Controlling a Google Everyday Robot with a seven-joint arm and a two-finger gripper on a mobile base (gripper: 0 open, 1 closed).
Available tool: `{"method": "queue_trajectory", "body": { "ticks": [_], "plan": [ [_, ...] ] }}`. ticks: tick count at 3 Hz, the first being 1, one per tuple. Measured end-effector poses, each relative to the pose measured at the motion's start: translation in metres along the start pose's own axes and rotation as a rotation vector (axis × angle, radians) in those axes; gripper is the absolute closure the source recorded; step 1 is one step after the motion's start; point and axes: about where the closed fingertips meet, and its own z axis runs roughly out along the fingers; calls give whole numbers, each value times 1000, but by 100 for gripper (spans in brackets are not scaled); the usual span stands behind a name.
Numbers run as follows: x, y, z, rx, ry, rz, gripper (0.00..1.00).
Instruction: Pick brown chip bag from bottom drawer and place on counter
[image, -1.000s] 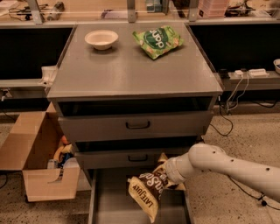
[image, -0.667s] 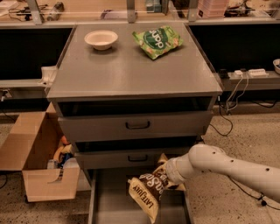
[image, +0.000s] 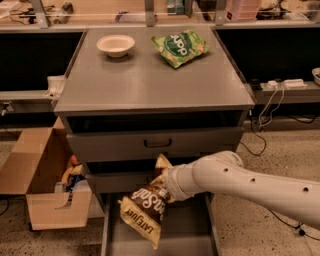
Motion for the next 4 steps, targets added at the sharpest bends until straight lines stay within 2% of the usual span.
{"method": "queue_trajectory", "body": {
  "ticks": [1, 2, 3, 4],
  "plan": [
    [-98, -82, -61, 102, 85, -282, 100],
    [-97, -81, -60, 101, 81, -279, 100],
    [-98, -99, -70, 147, 64, -289, 100],
    [-101, -159, -120, 291, 20, -319, 100]
  ]
}}
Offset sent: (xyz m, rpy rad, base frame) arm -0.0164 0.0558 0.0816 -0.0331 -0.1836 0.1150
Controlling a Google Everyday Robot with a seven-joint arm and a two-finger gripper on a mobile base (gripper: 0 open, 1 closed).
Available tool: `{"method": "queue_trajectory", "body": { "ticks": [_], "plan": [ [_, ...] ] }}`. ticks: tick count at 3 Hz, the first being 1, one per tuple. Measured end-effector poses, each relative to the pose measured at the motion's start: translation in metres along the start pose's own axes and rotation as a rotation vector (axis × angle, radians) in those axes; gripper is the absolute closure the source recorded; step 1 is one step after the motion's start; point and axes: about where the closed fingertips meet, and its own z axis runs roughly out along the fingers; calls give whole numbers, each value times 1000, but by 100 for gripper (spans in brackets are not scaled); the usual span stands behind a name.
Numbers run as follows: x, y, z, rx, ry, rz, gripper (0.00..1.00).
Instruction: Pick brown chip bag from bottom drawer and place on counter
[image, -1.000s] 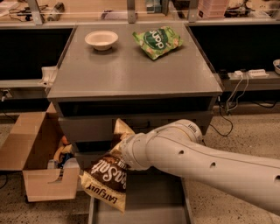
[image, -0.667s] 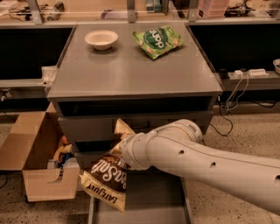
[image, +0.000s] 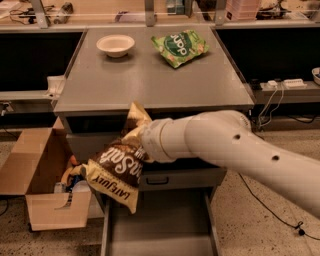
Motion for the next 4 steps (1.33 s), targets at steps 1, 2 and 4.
{"method": "queue_trajectory", "body": {
  "ticks": [1, 2, 4],
  "plan": [
    [44, -81, -50, 156, 26, -59, 100],
    [46, -85, -49, 160, 19, -48, 100],
    [114, -149, -66, 192, 135, -60, 100]
  ]
}}
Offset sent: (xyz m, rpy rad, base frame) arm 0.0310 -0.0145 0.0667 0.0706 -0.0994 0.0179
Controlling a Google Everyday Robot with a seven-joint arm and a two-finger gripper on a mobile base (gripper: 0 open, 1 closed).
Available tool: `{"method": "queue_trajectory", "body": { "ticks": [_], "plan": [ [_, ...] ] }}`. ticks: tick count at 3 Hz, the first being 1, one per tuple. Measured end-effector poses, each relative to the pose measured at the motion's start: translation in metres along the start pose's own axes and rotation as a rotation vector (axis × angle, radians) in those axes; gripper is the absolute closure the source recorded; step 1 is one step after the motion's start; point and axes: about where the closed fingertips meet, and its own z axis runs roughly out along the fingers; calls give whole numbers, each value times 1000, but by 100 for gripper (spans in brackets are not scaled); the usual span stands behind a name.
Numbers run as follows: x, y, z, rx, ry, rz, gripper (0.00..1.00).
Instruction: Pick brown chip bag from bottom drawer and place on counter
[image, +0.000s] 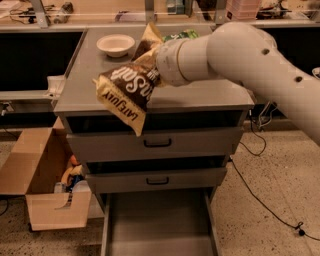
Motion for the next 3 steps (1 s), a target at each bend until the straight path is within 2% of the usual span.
{"method": "queue_trajectory", "body": {
  "ticks": [1, 2, 3],
  "plan": [
    [54, -32, -12, 41, 109, 13, 100],
    [99, -32, -24, 76, 200, 81, 100],
    [134, -17, -37, 90, 287, 165, 100]
  ]
}}
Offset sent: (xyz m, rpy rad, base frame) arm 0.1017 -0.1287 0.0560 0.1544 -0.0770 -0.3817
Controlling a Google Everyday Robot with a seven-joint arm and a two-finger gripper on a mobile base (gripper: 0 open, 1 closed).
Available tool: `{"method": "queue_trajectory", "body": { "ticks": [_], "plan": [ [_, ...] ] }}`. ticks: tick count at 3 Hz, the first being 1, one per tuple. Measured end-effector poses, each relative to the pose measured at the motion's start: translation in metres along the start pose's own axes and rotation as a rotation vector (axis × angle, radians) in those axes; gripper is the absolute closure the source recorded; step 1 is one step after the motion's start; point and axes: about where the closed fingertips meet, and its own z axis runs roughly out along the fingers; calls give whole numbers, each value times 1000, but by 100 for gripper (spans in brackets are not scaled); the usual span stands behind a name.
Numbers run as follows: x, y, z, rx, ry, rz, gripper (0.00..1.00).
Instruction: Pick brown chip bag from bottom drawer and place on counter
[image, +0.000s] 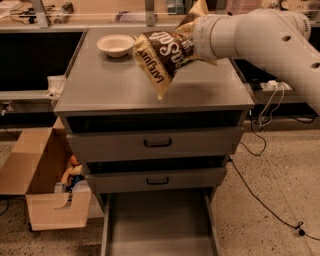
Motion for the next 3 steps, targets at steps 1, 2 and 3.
{"method": "queue_trajectory", "body": {
  "ticks": [1, 2, 3],
  "plan": [
    [30, 11, -1, -8, 82, 56, 100],
    [59, 20, 2, -26, 156, 109, 100],
    [85, 28, 5, -46, 211, 151, 100]
  ]
}}
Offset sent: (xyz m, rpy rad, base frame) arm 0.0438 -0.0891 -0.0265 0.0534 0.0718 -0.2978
